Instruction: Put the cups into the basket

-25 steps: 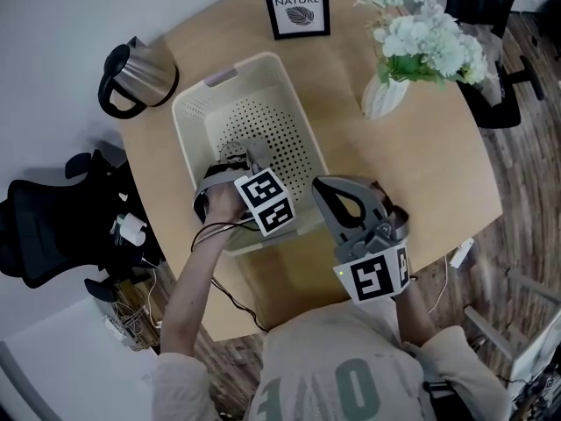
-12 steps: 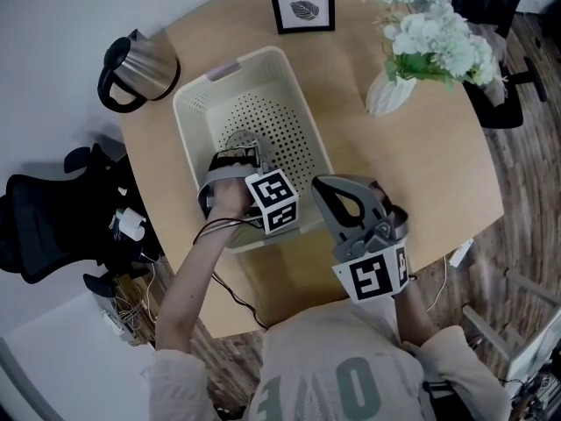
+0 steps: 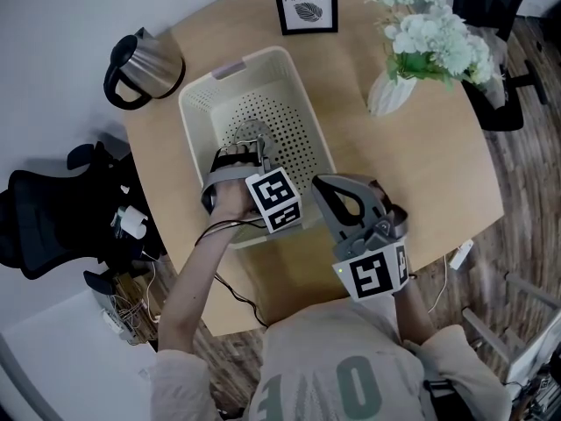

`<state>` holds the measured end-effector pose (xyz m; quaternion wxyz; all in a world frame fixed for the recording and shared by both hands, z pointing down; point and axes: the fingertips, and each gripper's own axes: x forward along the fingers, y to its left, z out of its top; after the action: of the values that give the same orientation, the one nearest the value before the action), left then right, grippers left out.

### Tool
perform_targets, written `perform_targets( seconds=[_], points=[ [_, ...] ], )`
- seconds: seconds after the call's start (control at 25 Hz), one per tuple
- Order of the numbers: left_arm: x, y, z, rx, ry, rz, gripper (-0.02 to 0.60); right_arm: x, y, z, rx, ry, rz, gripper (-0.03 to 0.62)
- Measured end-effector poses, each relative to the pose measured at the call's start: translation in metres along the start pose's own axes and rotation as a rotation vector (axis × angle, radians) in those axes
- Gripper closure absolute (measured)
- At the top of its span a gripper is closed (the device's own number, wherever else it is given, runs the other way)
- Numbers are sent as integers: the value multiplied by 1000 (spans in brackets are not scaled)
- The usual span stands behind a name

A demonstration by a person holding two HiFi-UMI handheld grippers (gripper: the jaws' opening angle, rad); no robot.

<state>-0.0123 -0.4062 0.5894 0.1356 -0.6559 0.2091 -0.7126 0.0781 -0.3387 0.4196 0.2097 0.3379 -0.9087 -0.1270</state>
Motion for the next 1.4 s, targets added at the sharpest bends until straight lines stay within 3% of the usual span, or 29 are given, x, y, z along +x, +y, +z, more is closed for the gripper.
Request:
perform_targets(
  seconds=[0.44,0.64,0.84,0.88,0.96,1.04,1.4],
  points=[
    [-38,12,1,-80,-54,69,442,-8,7,14,-35,-10,-1,595],
    [-72,28,1,-192,-124,123,443,-14,7,22,-52,-12,-10,595],
    [-123,44,1,-429,-304,142,446,-19,11,35,-80,-23,-14,595],
    [-136,48,1,-488,-357,154,455,-20,12,38,-86,-26,-14,595],
    [-161,56,-2,-601,-462,195,543,-22,14,44,-99,-34,-15,595],
    [-184,60,-6,-700,-562,233,564,-24,16,50,-111,-44,-19,595],
    [-279,42,-32,-1256,-1080,341,572,-37,24,78,-85,-101,-41,595]
  ],
)
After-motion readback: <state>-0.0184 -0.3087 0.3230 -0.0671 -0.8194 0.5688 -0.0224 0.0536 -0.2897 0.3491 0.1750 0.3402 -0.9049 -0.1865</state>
